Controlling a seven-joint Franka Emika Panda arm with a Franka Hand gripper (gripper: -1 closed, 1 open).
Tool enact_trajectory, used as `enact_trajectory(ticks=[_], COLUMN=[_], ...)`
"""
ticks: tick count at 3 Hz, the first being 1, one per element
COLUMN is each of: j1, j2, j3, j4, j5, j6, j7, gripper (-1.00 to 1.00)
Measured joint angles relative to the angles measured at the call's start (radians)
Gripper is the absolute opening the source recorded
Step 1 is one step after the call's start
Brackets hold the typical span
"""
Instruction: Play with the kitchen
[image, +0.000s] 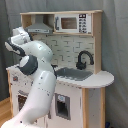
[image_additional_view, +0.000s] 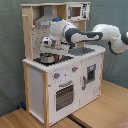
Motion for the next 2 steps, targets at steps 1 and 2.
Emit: enact_trajectory(ticks=[1, 2], j1=[0.000, -0.002], j2=[0.000, -0.011], j3=[0.000, 0.015], j4=[0.000, 0.024], j5=[0.000, 0.001], j6=[-0.003, -0.098], j7=[-0.001, 0.001], gripper=[-1.00, -1.00])
